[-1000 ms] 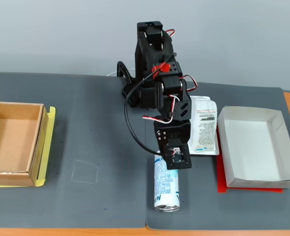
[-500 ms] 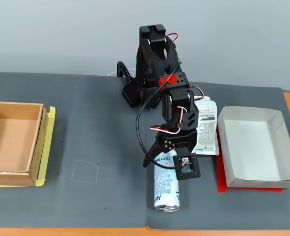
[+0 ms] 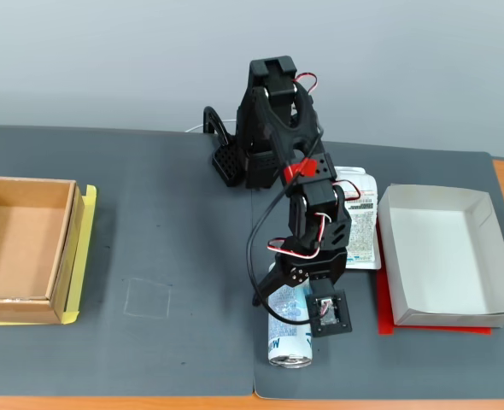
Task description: Pick the can and put it in the brown box
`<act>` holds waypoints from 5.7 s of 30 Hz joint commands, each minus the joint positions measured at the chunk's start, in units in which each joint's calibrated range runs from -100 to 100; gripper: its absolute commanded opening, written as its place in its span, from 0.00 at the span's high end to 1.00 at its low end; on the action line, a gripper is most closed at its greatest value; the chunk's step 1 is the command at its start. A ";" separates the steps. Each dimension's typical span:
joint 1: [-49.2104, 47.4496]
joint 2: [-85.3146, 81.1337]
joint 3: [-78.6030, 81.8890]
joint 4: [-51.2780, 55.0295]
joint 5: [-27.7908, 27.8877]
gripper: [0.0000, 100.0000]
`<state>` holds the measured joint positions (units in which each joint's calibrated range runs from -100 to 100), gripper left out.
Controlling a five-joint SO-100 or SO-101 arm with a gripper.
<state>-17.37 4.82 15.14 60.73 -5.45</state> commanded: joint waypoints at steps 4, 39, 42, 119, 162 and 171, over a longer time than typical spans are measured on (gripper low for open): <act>0.72 2.42 -3.29 -4.35 -0.23 0.58; 1.28 12.42 -3.19 -8.86 0.13 0.60; 1.28 12.42 -3.19 -8.86 0.18 0.70; 39.30 -26.63 -8.99 2.24 23.42 0.91; 61.64 17.59 -53.42 0.16 37.39 0.91; 63.27 21.65 -54.87 0.16 42.91 0.91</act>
<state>45.23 26.46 -36.36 62.02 36.70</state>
